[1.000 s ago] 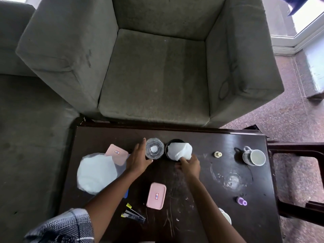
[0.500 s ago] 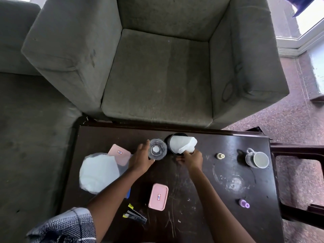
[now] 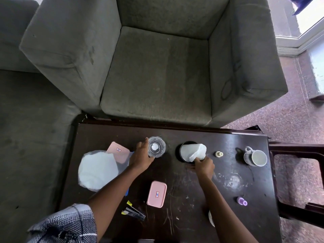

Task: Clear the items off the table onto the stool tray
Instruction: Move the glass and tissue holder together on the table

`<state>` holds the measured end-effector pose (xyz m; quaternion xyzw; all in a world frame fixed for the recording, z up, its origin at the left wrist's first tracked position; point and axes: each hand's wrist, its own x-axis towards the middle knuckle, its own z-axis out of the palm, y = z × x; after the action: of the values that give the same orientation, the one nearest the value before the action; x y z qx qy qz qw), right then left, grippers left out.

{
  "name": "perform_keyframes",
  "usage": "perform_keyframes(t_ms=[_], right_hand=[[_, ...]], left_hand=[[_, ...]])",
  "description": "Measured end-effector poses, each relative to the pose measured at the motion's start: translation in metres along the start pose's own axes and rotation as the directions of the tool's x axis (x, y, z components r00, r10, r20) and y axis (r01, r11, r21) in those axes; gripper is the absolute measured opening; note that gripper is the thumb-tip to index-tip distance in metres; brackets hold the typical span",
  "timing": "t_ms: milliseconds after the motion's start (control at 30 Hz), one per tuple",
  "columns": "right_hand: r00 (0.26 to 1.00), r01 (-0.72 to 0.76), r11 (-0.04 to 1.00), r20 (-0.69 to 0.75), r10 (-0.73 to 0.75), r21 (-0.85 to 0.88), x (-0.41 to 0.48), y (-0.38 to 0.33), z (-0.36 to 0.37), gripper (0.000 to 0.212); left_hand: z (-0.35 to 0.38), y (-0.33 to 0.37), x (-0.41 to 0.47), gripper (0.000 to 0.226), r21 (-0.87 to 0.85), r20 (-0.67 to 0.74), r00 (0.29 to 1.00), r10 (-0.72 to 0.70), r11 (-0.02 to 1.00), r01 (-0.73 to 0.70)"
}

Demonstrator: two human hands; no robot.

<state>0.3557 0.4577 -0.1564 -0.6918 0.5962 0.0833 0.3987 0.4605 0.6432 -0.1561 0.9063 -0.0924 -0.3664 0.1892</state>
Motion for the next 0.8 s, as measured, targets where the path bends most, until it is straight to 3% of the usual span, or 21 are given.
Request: perform_keyframes(t_ms=[100,233,433,800], right_hand=[[1.000,-0.001,1.000,-0.027,0.002,0.015,0.001,0.001,-0.006,0.013],[0.998,0.020,0.998,0.064,-0.024,0.060,0.002,-0.001,0.006,0.010],[0.982,-0.012,0.988,0.190,-0.018,0.152,-0.002,-0.012,0.024,0.015],[0.970,0.000,0.989,0.239,-0.035,0.146,-0.005,-0.014,0.031,0.022]], left_hand=[[0.001,0.001,0.001,0.082,-0.026,0.003,1.000,-0.004,1.000,0.004],[0.004,-0.001,0.002,0.085,-0.074,-0.001,1.000,-0.017,0.997,0.017],[0.006,-0.001,0.007,0.086,-0.188,-0.015,1.000,-0.020,0.982,0.017],[0.009,0.003,0.016,0.088,-0.297,0.005,1.000,-0.010,0.955,0.011]])
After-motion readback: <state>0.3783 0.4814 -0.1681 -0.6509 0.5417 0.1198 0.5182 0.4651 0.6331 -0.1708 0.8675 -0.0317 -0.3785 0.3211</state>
